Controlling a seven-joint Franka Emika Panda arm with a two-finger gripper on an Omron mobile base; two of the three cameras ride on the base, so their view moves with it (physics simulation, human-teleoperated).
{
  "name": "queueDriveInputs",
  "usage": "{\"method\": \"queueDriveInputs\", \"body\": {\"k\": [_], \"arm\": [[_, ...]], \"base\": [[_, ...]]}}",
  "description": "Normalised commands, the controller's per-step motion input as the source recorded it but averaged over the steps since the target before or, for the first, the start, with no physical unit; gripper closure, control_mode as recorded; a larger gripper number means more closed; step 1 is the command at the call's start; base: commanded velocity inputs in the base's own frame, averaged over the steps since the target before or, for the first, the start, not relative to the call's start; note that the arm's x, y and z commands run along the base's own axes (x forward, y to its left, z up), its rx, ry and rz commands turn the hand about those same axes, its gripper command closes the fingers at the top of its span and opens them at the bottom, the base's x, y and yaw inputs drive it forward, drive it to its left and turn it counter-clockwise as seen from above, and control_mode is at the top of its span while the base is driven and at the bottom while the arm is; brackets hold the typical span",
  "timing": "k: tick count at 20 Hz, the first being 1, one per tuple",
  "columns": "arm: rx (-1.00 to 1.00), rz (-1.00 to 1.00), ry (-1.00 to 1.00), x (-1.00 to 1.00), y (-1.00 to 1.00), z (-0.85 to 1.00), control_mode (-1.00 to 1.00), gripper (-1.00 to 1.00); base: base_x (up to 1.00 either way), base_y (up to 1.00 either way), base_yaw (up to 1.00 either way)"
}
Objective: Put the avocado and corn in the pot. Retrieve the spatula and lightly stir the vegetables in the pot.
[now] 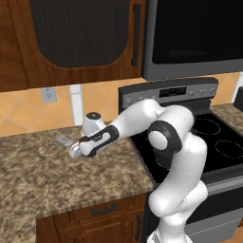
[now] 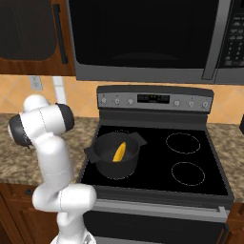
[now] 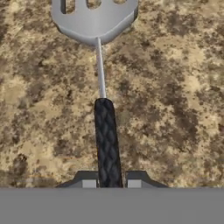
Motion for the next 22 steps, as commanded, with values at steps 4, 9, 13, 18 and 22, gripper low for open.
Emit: {"method": "queueDriveInputs", "body": {"k": [4, 9, 13, 18, 22], "arm": [[0.00, -0.05, -0.18, -0.76, -0.29, 1.00, -1.00, 1.00], [0.05, -0.07, 0.03, -0.39, -0.70, 0.42, -1.00, 1.00], [0.01, 0.01, 0.01, -0.02, -0.15, 0.03, -1.00, 1.00], [0.00, 0.01, -0.05, -0.40, -0.10, 0.74, -1.00, 1.00], [0.00, 0.00, 0.00, -0.59, -0.24, 1.00, -1.00, 1.00]], "base": [[0.00, 0.00, 0.00], [0.00, 0.00, 0.00], [0.00, 0.00, 0.00], [0.00, 0.00, 0.00], [0.00, 0.00, 0.00]]}}
